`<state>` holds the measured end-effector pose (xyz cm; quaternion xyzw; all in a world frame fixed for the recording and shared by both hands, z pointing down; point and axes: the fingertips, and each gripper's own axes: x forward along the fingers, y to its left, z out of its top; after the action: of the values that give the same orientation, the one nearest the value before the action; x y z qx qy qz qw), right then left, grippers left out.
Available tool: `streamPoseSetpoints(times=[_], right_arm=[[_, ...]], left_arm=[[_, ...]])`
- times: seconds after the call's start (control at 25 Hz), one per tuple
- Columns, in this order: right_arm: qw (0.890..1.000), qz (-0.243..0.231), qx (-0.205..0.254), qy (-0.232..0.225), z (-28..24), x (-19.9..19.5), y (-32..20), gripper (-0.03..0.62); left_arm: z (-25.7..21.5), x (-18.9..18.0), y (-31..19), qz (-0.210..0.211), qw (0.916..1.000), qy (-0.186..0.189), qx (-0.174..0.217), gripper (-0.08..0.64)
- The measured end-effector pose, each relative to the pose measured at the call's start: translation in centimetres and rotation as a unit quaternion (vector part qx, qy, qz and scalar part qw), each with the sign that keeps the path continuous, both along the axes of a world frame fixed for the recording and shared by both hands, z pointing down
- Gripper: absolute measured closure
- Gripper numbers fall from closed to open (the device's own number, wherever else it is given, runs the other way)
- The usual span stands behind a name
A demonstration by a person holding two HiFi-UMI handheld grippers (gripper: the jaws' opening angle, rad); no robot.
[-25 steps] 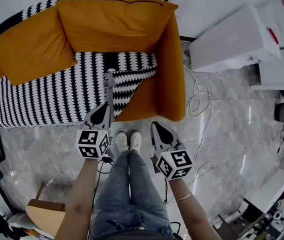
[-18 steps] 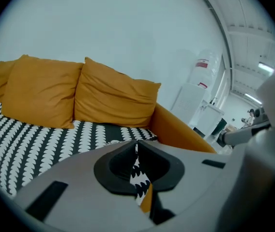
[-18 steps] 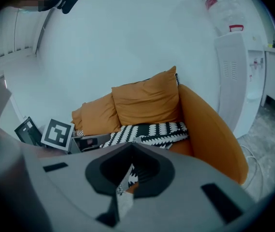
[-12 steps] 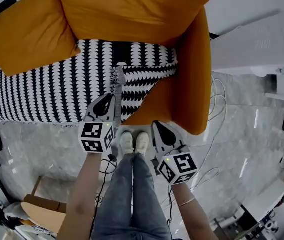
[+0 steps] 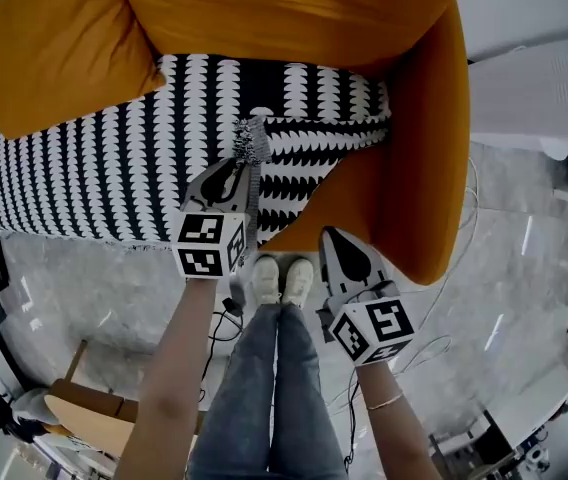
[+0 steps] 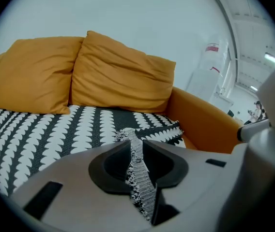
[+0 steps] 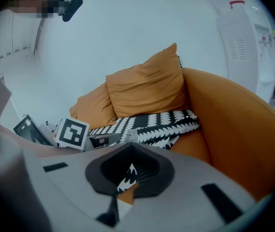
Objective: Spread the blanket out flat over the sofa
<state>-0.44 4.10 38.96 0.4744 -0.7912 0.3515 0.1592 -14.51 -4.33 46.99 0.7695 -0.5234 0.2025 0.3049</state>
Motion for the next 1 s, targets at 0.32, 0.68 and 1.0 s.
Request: streamPoseSetpoints(times=[0.32,0.68,1.0], right_arm=[[1.0,-0.002,-0.001,-0.009,1.6,-0.9,-1.6,0.581],[1.0,-0.004,-0.008,-0.01,2.5,-0.2,-1.7,0.581],[1.0,0.004,-0.029,-0.005,3.6,1.1,-2.7,0.581]], left_arm=[[3.5,-0.8,-2.2,-0.016,0.9991,0.007,-0.039,0.416],[5.7,0.1,-3.1,-0.014,0.997,-0.006,-0.076,0.376],[6.5,1.4,-4.1,-0.008,0.9941,-0.021,-0.106,0.382]])
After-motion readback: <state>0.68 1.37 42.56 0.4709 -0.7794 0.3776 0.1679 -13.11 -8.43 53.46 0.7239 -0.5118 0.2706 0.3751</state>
